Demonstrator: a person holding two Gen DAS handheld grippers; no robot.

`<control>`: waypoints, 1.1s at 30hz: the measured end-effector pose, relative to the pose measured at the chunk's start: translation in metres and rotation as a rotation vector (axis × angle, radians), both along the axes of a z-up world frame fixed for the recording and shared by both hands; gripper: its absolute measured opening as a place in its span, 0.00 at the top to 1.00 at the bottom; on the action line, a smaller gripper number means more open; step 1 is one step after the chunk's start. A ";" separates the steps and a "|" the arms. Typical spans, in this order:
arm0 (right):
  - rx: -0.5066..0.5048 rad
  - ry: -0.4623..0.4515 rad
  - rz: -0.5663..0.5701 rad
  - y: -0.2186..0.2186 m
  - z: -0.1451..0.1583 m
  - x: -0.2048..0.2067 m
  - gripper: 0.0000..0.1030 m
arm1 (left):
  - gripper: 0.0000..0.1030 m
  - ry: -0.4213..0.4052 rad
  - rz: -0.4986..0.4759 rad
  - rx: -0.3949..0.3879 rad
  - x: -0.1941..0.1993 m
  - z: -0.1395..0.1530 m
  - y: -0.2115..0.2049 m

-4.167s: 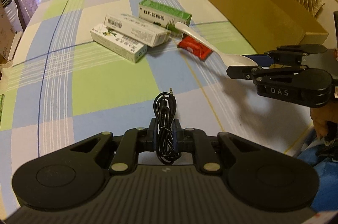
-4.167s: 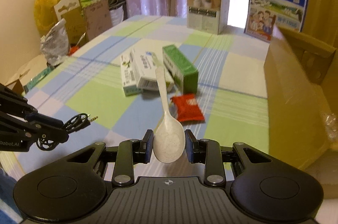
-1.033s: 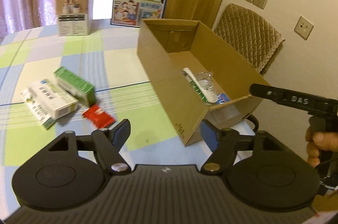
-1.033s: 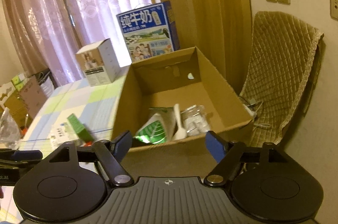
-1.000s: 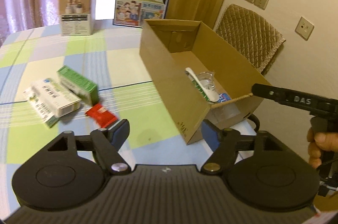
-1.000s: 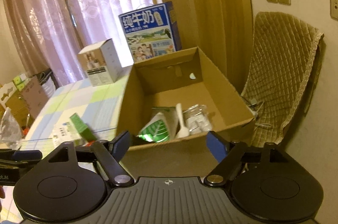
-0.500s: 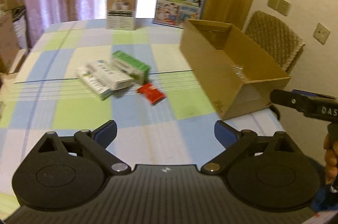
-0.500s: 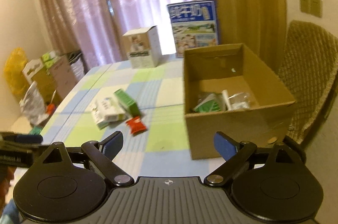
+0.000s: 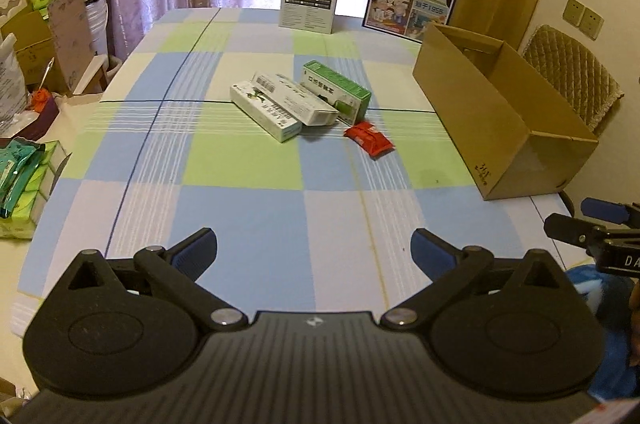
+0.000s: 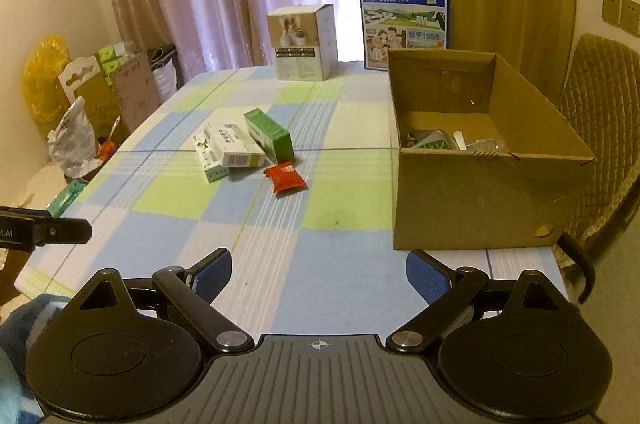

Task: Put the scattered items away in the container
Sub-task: 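Withdraw both open tools from the cardboard box back over the table, then move the right tool down to the red packet and close on it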

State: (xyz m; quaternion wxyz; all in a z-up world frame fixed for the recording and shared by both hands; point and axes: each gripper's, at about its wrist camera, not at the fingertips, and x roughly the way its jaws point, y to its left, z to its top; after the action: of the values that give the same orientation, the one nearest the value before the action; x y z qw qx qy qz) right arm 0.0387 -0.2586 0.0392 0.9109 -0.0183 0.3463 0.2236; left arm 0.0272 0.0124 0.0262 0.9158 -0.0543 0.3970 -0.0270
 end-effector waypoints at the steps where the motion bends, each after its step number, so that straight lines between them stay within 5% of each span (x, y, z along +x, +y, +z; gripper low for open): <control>1: -0.003 0.001 0.002 0.001 0.000 0.001 0.11 | 0.02 -0.002 0.003 -0.001 0.000 0.000 0.002; 16: -0.029 0.027 0.103 0.035 -0.004 0.023 0.11 | 0.02 0.023 0.003 0.007 0.021 -0.014 0.015; 33: -0.107 0.047 0.222 0.103 -0.038 0.112 0.12 | 0.02 0.044 0.002 0.002 0.087 -0.037 0.035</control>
State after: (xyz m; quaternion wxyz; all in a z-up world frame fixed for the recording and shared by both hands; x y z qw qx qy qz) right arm 0.1509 -0.1560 0.0008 0.8700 -0.0997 0.3747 0.3046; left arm 0.1144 0.0475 -0.0110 0.9068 -0.0545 0.4173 -0.0246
